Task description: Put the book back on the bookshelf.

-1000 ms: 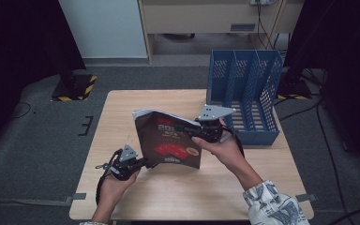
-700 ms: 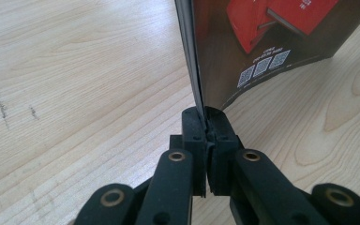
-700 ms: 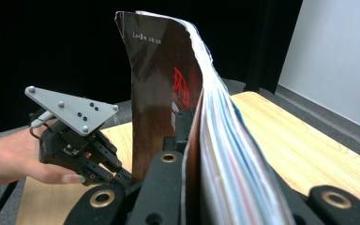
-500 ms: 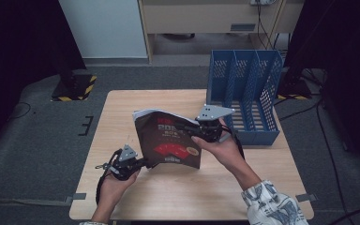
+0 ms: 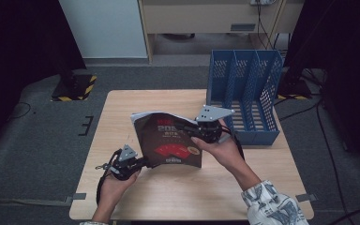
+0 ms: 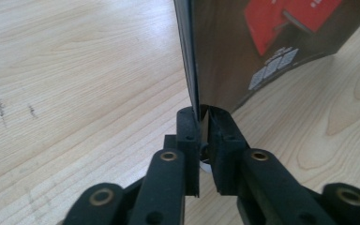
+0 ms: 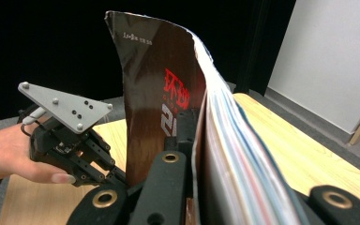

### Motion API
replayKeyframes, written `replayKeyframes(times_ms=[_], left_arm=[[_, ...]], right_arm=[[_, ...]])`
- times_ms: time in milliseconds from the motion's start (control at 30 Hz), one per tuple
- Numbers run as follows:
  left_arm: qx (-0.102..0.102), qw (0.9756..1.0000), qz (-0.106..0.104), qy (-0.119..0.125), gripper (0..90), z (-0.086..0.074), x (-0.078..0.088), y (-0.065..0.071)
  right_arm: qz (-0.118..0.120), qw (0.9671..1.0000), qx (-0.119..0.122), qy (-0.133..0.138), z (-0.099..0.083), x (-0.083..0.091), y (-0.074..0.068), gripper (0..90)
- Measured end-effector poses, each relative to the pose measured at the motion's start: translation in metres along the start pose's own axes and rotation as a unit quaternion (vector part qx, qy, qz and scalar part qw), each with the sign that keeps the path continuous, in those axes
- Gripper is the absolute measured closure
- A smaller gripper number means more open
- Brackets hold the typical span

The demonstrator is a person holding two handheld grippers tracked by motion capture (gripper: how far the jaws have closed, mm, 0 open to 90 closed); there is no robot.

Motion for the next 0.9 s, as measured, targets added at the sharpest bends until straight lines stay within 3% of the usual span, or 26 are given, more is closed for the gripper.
replayKeyframes(times_ms=[100,333,533,767,900], left_arm=[[0.006,0.9998,0.011,0.013,72.9,0.001,0.001,-0.003],[0.043,0.9977,0.043,0.029,30.6,-0.001,0.001,-0.016],[0.074,0.9951,0.06,0.029,10.9,-0.005,0.0,-0.024],[0.095,0.9927,0.073,0.011,2.7,-0.013,-0.004,-0.031],[0.106,0.9914,0.076,0.01,2.6,-0.015,-0.004,-0.033]], right_arm=[[0.0,1.0,0.001,0.001,0.0,0.001,0.0,87.1],[0.001,1.0,0.004,0.003,0.001,0.001,-0.001,87.2],[-0.002,1.0,0.007,0.004,0.005,0.002,-0.001,87.2],[-0.01,0.9999,0.008,0.003,0.012,0.002,-0.001,87.2],[-0.021,0.9998,0.007,0.001,0.015,0.001,0.003,87.2]])
Point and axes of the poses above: each handheld gripper's, and its own axes: x roughly backward along the jaws, z roughly out of its top, y roughly to its right, the point moved 8 cm from there along -x, roughly forward along the jaws, and after that the axes turned 12 degrees about -z, right-handed, at the moved point
